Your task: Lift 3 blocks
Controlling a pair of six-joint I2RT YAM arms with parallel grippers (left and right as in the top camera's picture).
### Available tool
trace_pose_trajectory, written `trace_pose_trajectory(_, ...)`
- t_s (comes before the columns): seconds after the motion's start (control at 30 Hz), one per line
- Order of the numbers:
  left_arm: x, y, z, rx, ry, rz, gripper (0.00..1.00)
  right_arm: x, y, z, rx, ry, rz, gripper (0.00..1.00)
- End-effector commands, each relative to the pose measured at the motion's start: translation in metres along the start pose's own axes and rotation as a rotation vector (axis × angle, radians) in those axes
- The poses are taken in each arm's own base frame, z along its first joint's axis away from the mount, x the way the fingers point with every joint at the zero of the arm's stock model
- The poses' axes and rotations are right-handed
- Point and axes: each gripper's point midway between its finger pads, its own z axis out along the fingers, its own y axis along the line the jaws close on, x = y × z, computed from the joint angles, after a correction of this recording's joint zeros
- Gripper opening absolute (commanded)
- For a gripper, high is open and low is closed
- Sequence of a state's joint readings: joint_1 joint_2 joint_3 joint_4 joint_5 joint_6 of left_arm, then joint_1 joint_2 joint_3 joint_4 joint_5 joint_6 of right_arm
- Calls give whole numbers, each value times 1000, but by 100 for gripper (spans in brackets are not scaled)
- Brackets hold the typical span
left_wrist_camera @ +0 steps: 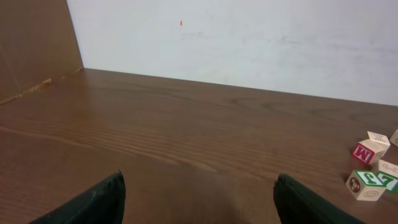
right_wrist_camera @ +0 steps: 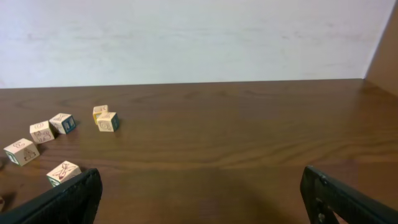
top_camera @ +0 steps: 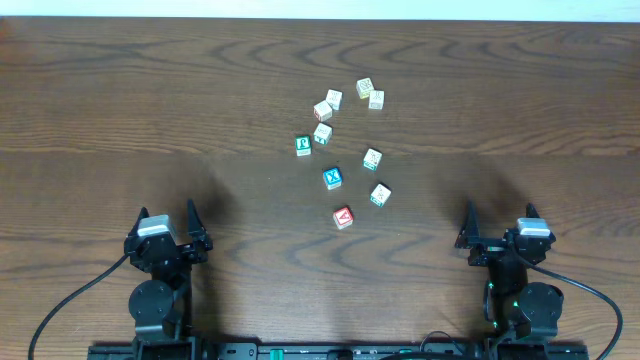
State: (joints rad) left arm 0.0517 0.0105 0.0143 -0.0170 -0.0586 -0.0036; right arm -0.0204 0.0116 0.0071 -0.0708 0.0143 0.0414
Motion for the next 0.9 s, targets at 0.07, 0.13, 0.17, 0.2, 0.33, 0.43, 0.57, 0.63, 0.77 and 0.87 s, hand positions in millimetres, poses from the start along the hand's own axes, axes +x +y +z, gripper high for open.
trace_pose_trajectory(0.07,15,7,0,-37,51,-2,76,1,-3,0,11,0,7,99)
trace_pose_trajectory(0.13,15,7,0,-37,51,-2,77,1,-3,0,11,0,7,99)
trace_pose_trajectory(0.17,15,7,0,-37,51,-2,77,0,-3,0,11,0,7,99)
trace_pose_trajectory(0.2,15,7,0,-37,51,-2,77,1,-3,0,11,0,7,99)
trace_pose_trajectory(0.33,15,7,0,-38,48,-2,77,-2,-4,0,21,-9,7,99)
trace_pose_trajectory(0.43,15,7,0,-38,49,-2,77,-4,-4,0,21,-18,7,99)
trace_pose_trajectory(0.57,15,7,0,-38,49,-2,77,-2,4,0,-30,-11,7,99)
trace_pose_trajectory(0.63,15,7,0,-38,49,-2,77,-3,15,-1,-95,-14,6,99)
trace_pose_trajectory(0.77,15,7,0,-38,49,-2,77,-6,34,-4,-206,-24,3,99)
trace_pose_trajectory(0.87,15,7,0,-38,49,-2,77,-8,37,-5,-219,-26,3,99)
